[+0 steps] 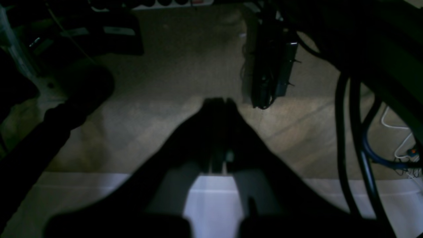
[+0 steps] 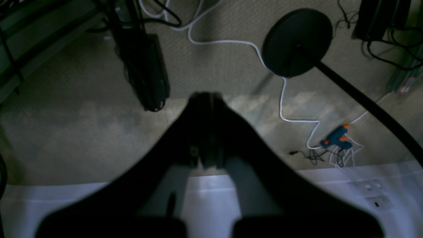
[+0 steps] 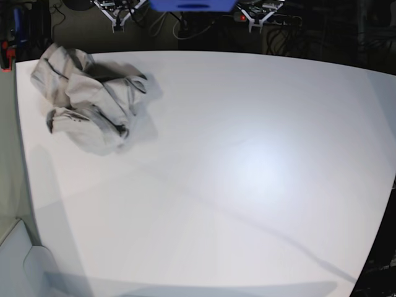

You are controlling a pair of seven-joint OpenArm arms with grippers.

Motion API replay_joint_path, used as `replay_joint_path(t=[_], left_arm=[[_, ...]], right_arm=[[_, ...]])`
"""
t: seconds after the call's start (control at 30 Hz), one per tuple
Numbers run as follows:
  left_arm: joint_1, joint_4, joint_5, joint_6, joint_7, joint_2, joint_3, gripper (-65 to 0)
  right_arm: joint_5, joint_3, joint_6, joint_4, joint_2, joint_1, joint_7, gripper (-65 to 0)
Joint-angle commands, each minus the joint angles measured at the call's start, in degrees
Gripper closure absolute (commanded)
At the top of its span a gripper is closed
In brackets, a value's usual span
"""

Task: Layout the t-shirt on the table in an organized manner, then fold the t-shirt properly

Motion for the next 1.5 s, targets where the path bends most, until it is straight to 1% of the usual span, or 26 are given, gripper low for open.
replay_joint_path(t=[0.0, 0.7, 0.83, 0.9, 1.03, 1.1, 1.2, 1.3, 1.37, 1.4, 1.43, 1.47], left_arm=[[0.1, 0.1, 0.4, -0.5, 0.2, -0.2, 0.1, -0.4], [0.1, 0.1, 0.3, -0.5, 0.2, -0.2, 0.1, -0.3], [1.3, 0.4, 0.2, -0.5, 0.2, -0.9, 0.1, -0.2], [2.3, 2.8, 0.0, -0.5, 0.2, -1.4, 0.0, -0.2], [6.9, 9.7, 0.0, -0.5, 0.3, -1.9, 0.0, -0.2], [9.1, 12.6, 0.0, -0.5, 0.3, -2.8, -0.1, -0.2], [11.8, 16.5, -0.1, -0.5, 0.3, -3.0, -0.1, -0.2], [14.7, 20.9, -0.1, -0.5, 0.4, -3.2, -0.1, -0.2], [17.2, 25.0, -0.1, -0.5, 0.5, -4.2, -0.2, -0.2], [18.5, 27.3, -0.1, -0.5, 1.3, -4.4, -0.2, -0.2], [19.6, 30.6, -0.1, -0.5, 3.3, -4.5, -0.2, -0.2], [20.6, 33.8, -0.1, -0.5, 5.5, -4.5, -0.2, -0.2]], right_arm=[[0.3, -0.1, 0.9, 0.2, 0.3, -0.3, 0.2, 0.0], [0.3, -0.2, 0.9, 0.2, 0.6, -0.5, 0.2, 0.0], [0.3, -0.2, 1.0, 0.2, 1.6, -0.9, 0.2, 0.0], [0.3, -0.2, 1.0, 0.9, 2.0, -1.9, 0.3, 0.0], [0.3, -0.1, 1.0, 8.0, 2.9, -6.1, 0.3, 0.0], [0.3, -0.1, 1.0, 13.0, 3.0, -9.1, 0.1, 0.0], [0.3, -0.2, 1.0, 19.4, 3.1, -13.1, -0.3, 0.0], [0.3, 0.1, 1.0, 24.9, 4.4, -16.8, -0.3, 0.0], [0.5, 0.1, 1.1, 28.6, 4.7, -19.3, -0.3, 0.0], [0.5, 0.2, 1.1, 30.9, 5.0, -20.6, -0.3, 0.0], [0.6, 0.3, 1.1, 33.3, 5.9, -22.0, -0.3, 0.0], [0.6, 0.3, 1.1, 35.5, 6.2, -23.3, -0.3, 0.0]])
